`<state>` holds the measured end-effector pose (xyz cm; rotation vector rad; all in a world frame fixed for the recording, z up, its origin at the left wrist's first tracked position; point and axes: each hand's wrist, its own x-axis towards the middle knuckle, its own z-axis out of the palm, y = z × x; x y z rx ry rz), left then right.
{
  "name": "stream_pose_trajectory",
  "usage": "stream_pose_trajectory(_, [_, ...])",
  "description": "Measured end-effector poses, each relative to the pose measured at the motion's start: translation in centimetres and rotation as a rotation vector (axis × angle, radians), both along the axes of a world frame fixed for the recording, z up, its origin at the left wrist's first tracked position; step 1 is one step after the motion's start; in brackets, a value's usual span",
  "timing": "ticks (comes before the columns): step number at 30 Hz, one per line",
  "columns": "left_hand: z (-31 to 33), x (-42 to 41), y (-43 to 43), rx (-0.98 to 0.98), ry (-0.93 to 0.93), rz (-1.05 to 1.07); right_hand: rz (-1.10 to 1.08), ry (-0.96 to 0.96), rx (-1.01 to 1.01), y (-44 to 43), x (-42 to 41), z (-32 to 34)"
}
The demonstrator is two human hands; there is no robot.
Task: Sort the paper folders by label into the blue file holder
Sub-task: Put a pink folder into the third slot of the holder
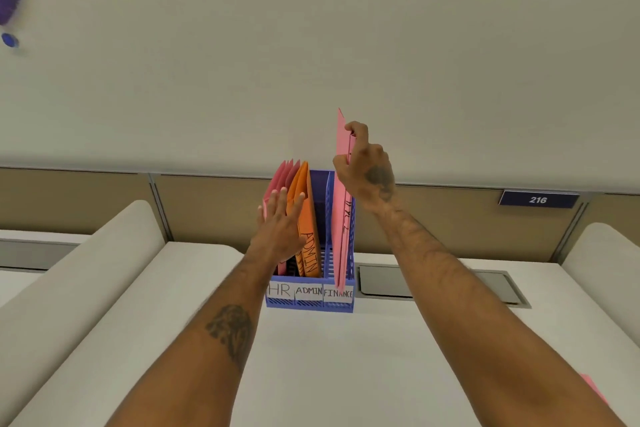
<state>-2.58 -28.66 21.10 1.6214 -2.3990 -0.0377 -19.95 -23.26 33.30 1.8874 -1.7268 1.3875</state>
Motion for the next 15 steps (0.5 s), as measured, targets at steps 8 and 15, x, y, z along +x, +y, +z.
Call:
stream_pose_trajectory(8, [-2.2,1.6,-2.3,-0.092,-0.026,-0.043,-0.018,0.041,-0.058,-3.9,2.1,-3.1])
stream_pose_trajectory(15, [-3.6,3.0,-3.1,-0.168,-0.016,-0.041,-0.025,0.021,-0.1,-5.8,3.7,-6.7])
